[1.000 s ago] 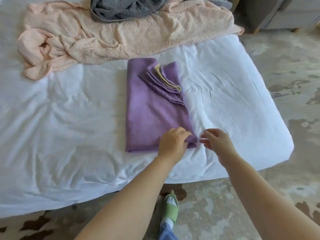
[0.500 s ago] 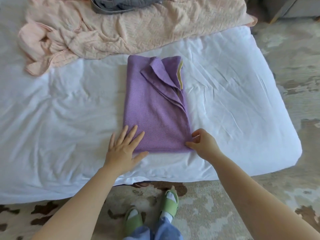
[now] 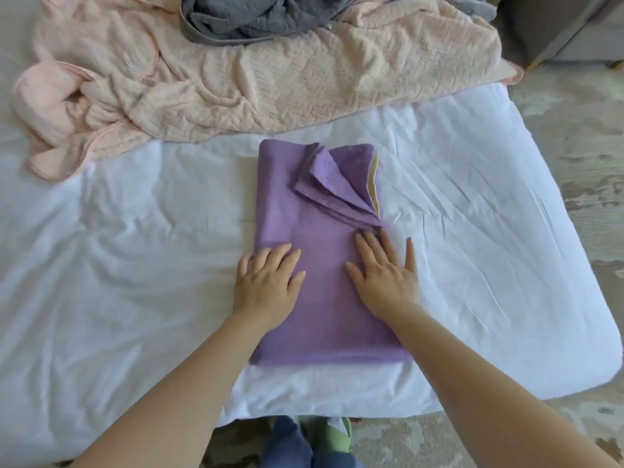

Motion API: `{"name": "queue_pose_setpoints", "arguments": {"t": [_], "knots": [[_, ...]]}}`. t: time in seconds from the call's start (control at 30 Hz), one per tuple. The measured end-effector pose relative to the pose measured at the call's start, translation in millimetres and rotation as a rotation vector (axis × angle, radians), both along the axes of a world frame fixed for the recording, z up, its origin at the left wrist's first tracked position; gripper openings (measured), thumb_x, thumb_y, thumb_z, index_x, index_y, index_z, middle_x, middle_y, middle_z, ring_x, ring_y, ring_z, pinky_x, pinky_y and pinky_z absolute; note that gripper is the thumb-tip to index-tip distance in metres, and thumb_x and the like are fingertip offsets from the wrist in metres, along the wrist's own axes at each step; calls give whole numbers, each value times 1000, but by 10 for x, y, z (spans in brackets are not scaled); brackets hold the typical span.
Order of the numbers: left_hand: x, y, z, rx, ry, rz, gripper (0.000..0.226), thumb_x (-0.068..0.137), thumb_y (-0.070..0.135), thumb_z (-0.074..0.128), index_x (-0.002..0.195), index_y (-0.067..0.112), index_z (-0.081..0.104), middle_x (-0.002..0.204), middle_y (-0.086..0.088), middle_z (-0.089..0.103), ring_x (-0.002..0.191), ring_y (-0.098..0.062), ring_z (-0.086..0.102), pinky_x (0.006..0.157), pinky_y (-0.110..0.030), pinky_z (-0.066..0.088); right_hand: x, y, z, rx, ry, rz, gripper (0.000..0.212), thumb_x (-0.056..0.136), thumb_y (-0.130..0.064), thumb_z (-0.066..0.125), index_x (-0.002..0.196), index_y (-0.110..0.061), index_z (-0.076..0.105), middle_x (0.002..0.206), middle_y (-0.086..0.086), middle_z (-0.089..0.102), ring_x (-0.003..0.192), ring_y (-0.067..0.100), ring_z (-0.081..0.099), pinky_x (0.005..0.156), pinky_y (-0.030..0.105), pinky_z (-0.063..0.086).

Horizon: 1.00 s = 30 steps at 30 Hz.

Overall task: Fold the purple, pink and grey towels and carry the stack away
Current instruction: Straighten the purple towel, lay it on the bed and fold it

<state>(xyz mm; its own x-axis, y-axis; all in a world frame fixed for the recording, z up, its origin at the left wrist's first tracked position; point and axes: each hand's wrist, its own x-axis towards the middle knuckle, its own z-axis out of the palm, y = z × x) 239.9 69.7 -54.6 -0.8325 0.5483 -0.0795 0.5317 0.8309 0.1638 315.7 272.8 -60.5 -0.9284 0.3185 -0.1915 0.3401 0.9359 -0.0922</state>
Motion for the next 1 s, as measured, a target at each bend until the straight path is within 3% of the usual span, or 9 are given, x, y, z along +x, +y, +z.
{"name": "queue_pose_setpoints", "arguments": {"t": [0.1,0.27,0.37,0.43,0.53,0.63,0.73,0.87,1.0], "knots": [[-401,133,9,127,82,6,39,87,41,45,113,22,66,115,1,62,101,-27,57,87,-39,38,-265,107,23,111,135,-117,56,94,-49,29,144,-25,33,149,-9,36,145,28,13,114,49,-13],[-1060,448,-58,133,15,-113,41,92,23,52,133,21,54,144,4,48,128,-23,44,107,-43,25,-679,-93,-6,172,271,261,35,93,-39,49,124,-29,62,130,-10,59,137,23,38,115,54,15],[-1429,674,-68,150,-55,-237,52,98,21,40,147,31,30,154,12,32,139,-15,32,114,-44,10,-934,192,-13,178,192,8,42,95,-45,42,135,-33,50,139,-12,51,144,25,24,116,53,0],[-1613,836,-9,262,-163,-271,59,99,22,39,151,34,14,153,11,34,136,-10,37,115,-45,9,-1066,389,-20,131,156,-174,45,96,-47,34,140,-39,36,151,-13,34,146,26,12,115,51,-10],[-1785,884,1,289,-102,-152,60,98,33,42,151,31,15,154,4,34,141,-16,31,116,-51,7,-1191,505,20,-53,279,-482,49,94,-42,39,140,-28,35,157,0,19,146,27,7,116,48,-9],[-1836,740,-104,85,17,-70,55,98,47,33,149,32,24,160,3,16,148,-22,10,116,-52,-3,-1268,372,70,27,362,-251,51,93,-36,43,142,-24,35,158,2,20,146,24,9,117,45,-6],[-1835,664,-247,-30,51,-122,57,97,55,18,150,35,20,161,6,10,149,-20,2,115,-50,-10,-1420,352,-12,120,195,101,55,97,-50,30,148,-31,27,158,-9,16,147,14,3,118,43,-7],[-1896,638,-488,-58,32,-49,61,94,60,9,151,36,11,160,11,7,148,-15,2,116,-43,-9,-1586,628,-315,-64,108,-150,65,92,-66,5,149,-37,-4,154,-21,-10,145,9,-11,116,35,-16],[-1881,635,-640,-9,42,-14,63,94,57,20,151,29,20,159,6,19,146,-21,17,118,-47,8,-1553,655,-501,-129,128,-193,65,92,-65,2,149,-35,-10,155,-19,-13,145,8,-13,117,33,-12]]}}
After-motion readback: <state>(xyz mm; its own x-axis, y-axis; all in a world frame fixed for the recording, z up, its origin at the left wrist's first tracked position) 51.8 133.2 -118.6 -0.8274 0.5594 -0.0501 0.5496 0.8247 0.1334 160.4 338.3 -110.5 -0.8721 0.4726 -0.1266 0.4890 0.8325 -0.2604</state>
